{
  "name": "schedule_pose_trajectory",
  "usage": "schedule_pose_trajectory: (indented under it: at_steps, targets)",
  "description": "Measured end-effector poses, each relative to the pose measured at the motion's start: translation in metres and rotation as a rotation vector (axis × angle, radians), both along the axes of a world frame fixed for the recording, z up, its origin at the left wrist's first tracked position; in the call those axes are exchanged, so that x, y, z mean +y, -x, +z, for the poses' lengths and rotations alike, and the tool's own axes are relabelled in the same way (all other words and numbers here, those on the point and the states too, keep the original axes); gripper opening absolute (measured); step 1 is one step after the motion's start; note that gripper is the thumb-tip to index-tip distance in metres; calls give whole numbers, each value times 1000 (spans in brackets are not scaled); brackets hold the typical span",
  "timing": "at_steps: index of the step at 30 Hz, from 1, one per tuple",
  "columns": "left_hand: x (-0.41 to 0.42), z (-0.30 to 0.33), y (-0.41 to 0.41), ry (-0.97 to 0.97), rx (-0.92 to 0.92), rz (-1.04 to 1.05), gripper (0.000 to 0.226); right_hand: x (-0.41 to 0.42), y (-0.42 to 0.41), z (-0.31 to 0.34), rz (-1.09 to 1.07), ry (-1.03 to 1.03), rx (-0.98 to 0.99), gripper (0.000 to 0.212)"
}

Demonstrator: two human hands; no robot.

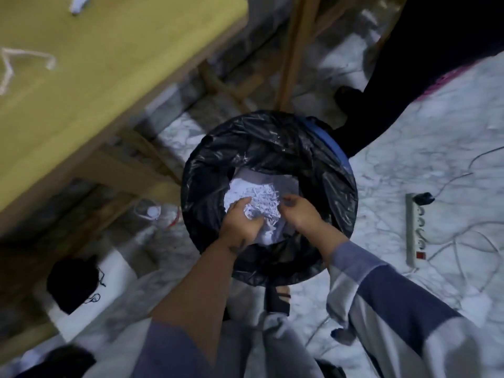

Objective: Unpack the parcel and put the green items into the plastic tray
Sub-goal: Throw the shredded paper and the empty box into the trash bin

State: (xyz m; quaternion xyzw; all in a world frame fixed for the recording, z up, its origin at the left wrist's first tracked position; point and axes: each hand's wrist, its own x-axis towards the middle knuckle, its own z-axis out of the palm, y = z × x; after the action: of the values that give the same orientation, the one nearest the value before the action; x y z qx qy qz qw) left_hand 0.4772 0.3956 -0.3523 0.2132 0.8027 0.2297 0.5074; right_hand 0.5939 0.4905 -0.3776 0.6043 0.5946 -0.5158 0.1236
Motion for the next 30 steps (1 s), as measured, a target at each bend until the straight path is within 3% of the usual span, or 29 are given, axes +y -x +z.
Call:
schedule_pose_trajectory:
  at_steps: [5,8,12,19,24,30]
  targets:
    - [4,72,7,-12,14,-60,48,7,5,77,155,-43,14,30]
    - [6,132,13,-41,74,-103,45,10,10,145,233,-136,32,40]
    - [3,212,27,-100,147,-144,42,13,23,234,345,-285,52,39]
    - [-18,313,68,-200,340,-29,39,13,62,341,485,-430,144,37]
    - [-50,337,103,-221,442,93,42,3,102,376,583,-475,215,38]
    - [-84,317,151,-129,494,206,52,-11,153,364,702,-529,190,39]
